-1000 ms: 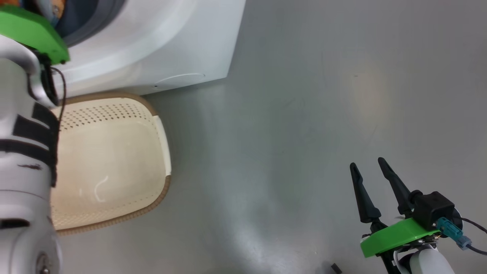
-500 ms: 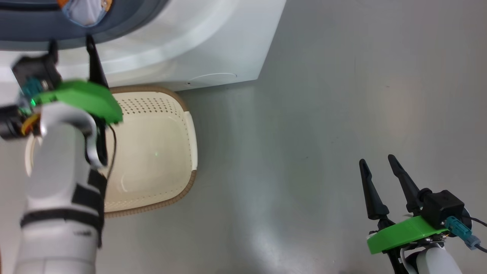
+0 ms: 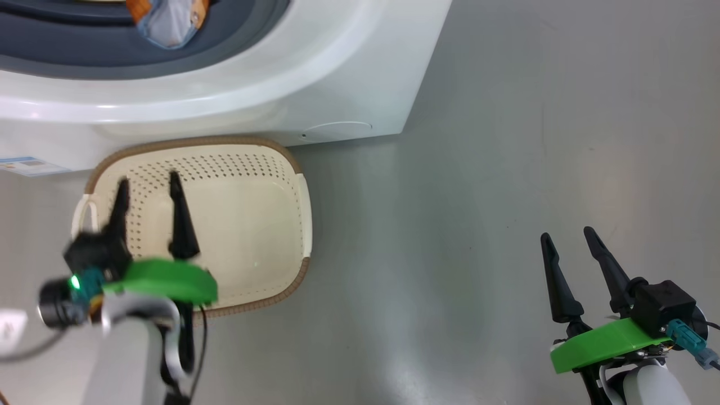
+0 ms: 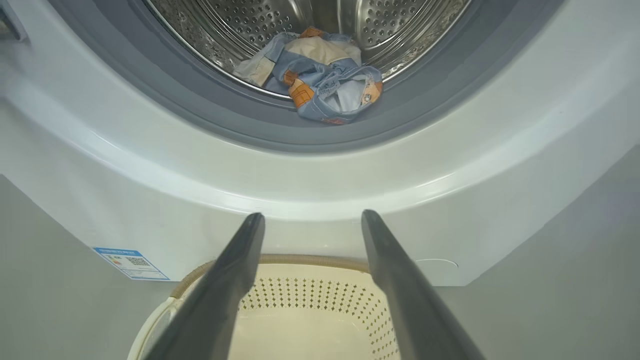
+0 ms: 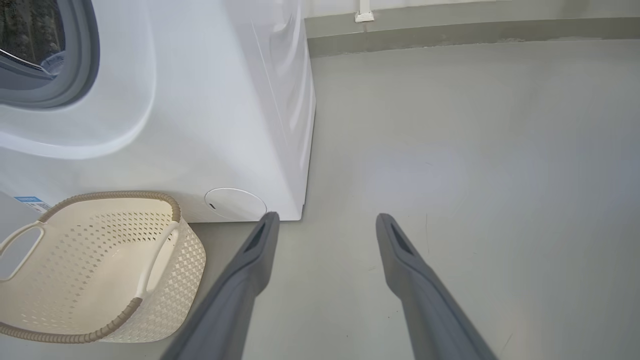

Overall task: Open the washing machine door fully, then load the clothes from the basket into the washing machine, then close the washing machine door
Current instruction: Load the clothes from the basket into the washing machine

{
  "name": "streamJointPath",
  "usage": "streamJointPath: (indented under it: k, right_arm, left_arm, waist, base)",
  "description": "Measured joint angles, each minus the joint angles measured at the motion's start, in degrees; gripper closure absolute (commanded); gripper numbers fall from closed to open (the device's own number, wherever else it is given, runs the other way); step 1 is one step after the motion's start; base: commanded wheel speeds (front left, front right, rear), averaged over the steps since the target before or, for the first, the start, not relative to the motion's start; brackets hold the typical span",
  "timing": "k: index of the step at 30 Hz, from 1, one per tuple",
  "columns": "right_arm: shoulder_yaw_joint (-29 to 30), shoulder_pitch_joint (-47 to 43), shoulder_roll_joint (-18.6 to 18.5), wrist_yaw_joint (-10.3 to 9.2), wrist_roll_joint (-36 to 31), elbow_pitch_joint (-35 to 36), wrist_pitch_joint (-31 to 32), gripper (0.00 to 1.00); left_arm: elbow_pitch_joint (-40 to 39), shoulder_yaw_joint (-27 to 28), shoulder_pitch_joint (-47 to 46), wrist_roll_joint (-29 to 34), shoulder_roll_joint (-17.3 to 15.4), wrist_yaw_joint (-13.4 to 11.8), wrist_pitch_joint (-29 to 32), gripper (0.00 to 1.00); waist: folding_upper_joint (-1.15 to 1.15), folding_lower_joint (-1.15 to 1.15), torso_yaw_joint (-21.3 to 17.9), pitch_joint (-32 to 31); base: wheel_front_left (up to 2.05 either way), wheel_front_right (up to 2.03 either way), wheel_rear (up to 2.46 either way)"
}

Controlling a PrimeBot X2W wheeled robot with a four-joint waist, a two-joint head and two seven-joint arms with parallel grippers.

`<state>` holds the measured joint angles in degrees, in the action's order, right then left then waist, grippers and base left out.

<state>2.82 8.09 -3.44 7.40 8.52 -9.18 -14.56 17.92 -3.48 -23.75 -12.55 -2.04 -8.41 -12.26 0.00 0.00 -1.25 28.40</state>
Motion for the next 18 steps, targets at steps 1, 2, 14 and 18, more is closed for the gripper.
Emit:
streamJointPath:
  k: [1, 2, 14, 18]
  right_arm:
    - [0.08, 0.01, -0.03, 0.00, -0.11, 0.03, 0.00, 0.00]
    - [0.11, 0.01, -0.04, 0.00, -0.27, 0.09, 0.00, 0.00]
    - [1.18, -1.01, -0.31, 0.00, -1.38, 1.38, 0.00, 0.00]
    - [1.66, -1.40, -0.41, 0.00, -1.40, 1.78, 0.00, 0.00]
  left_arm:
    - [-2.05, -0.48, 1.75, -0.13, 0.01, -0.12, 0.38, 0.00]
    - [-3.89, -1.07, 3.38, -0.37, 0.01, -0.54, 0.49, 0.00]
    - [-17.41, -5.04, 18.39, -2.93, -0.12, -5.13, 0.60, 0.00]
    - [-19.63, -5.83, 20.91, -3.24, -0.15, -6.14, 1.65, 0.00]
  waist:
    - [0.00, 0.00, 0.15, -0.14]
    - [0.00, 0.00, 0.28, -0.26]
    - [0.00, 0.00, 0.75, -2.19]
    - [0.00, 0.00, 0.83, -2.47]
  base:
    - [0.00, 0.00, 0.00]
    - [0.00, 0.00, 0.00]
    - [0.00, 0.00, 0.00]
    - [0.00, 0.00, 0.00]
